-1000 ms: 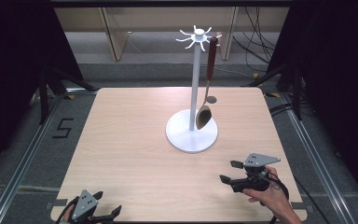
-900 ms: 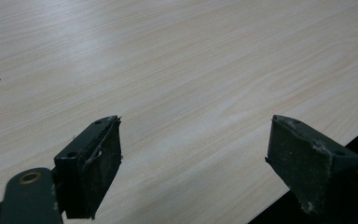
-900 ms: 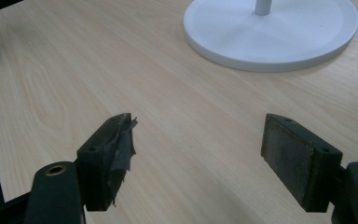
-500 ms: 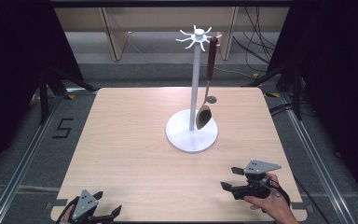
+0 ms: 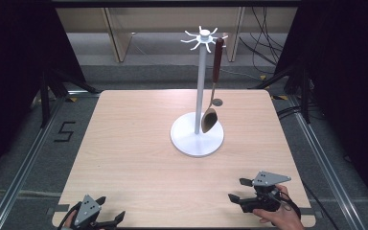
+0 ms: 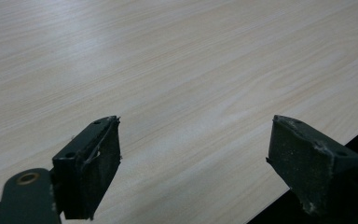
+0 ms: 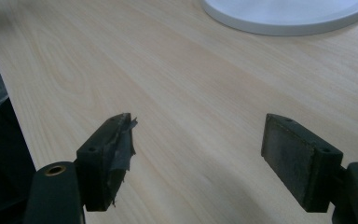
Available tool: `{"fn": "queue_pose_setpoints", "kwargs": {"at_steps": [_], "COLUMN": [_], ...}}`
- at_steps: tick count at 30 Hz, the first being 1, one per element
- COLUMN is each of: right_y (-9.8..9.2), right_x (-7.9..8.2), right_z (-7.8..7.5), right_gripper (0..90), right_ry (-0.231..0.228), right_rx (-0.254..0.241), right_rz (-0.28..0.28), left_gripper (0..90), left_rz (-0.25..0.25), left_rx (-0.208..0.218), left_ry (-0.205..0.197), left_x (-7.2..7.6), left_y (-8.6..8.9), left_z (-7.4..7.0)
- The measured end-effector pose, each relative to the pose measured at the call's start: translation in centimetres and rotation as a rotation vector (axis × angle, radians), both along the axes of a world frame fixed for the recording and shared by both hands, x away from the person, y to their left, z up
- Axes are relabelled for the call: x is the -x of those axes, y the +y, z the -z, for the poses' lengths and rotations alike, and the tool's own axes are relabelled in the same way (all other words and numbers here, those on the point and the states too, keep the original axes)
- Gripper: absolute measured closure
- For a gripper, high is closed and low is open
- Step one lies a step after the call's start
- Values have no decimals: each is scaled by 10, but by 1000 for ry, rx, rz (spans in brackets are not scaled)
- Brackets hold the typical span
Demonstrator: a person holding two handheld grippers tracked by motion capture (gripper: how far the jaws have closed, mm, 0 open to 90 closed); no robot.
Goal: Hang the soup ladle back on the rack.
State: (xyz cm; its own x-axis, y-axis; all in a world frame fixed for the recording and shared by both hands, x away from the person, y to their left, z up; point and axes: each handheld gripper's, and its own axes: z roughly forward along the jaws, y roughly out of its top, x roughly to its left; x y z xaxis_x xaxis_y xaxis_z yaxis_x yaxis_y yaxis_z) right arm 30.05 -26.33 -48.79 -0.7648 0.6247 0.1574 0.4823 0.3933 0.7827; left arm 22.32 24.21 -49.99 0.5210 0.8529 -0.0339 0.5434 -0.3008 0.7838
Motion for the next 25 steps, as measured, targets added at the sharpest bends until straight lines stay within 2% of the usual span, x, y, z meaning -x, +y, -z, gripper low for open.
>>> {"fn": "queue_pose_setpoints", "kwargs": {"at_steps": [1, 2, 3, 5, 6, 9, 19, 22, 23, 25], "right_y": [0, 0, -1, -1, -1, -2, -1, -1, -2, -1], "right_x": [1, 3, 1, 0, 0, -1, 0, 0, 0, 0], "right_z": [0, 0, 0, 1, 1, 2, 1, 2, 1, 1], "right_gripper": [261, 260, 260, 260, 260, 261, 260, 261, 261, 261], "right_ry": [-11, 26, 9, 9, 9, -7, -14, 6, -14, -6], "right_rx": [6, -10, 3, 7, 8, 12, 22, 17, 32, 26], "right_rz": [24, 23, 3, -5, -7, -6, 16, 13, 19, 17], "left_gripper": [161, 158, 154, 154, 154, 154, 153, 153, 153, 153], "left_rz": [0, -1, -7, 8, 10, 0, 1, 1, 0, 1], "left_rx": [1, 0, 33, 20, -8, 1, 1, 1, 1, 1], "left_ry": [0, 0, -3, -9, -2, 0, -1, -2, -2, -3], "left_x": [0, 0, 1, 0, -1, 0, 0, 0, 0, -1], "left_y": [0, 0, -2, -1, 1, 0, 1, 1, 1, 1], "left_z": [0, 0, 0, 0, 0, 0, 0, 0, 0, 0]}}
